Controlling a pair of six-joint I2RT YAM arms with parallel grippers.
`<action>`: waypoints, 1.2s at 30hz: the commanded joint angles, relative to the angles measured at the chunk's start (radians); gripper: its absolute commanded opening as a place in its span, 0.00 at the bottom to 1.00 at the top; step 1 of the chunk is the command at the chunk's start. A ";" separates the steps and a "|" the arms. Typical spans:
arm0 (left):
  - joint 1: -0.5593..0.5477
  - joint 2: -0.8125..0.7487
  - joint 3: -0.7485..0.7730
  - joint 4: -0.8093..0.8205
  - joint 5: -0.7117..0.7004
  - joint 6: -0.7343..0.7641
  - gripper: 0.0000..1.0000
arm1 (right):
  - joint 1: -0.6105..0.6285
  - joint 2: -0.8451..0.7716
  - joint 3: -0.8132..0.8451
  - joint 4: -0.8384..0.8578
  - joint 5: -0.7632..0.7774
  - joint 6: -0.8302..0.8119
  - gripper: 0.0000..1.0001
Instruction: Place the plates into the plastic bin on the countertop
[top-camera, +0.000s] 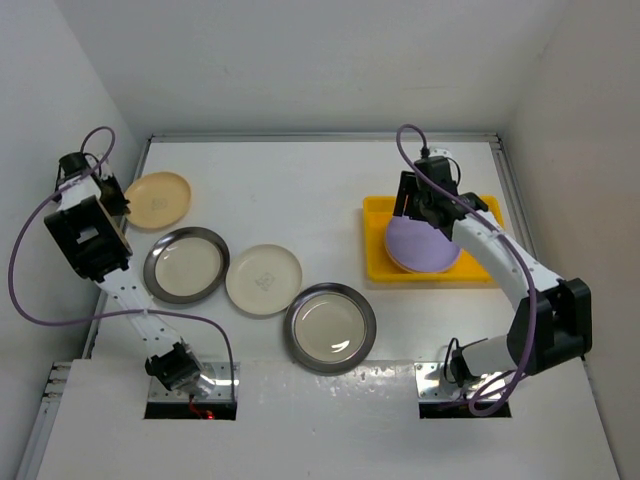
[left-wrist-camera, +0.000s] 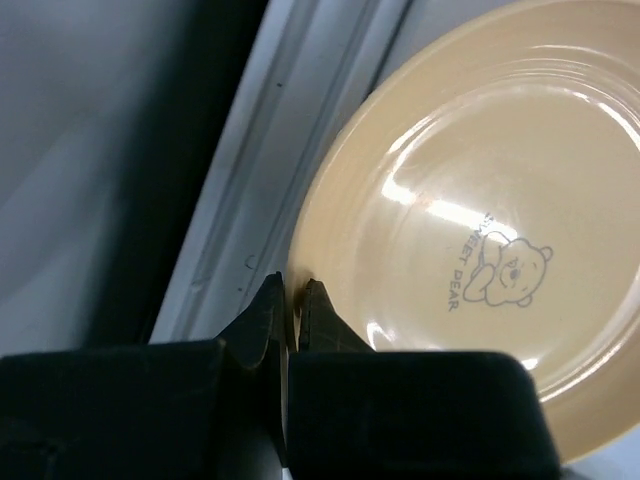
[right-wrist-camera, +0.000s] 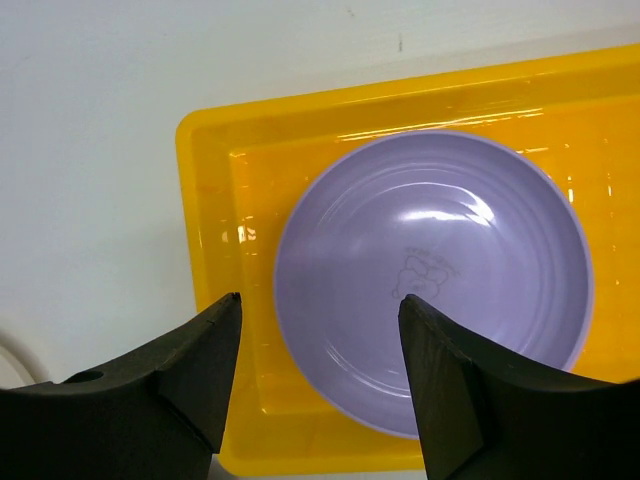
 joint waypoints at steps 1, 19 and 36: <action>-0.002 -0.083 0.002 -0.034 0.097 0.027 0.00 | 0.004 -0.031 0.027 0.052 -0.006 -0.028 0.63; -0.684 -0.286 0.269 -0.034 0.312 -0.100 0.00 | -0.291 -0.423 -0.292 0.043 0.014 0.157 0.60; -1.278 0.116 0.474 0.181 0.337 -0.276 0.00 | -0.436 -0.599 -0.410 -0.098 0.001 0.187 0.59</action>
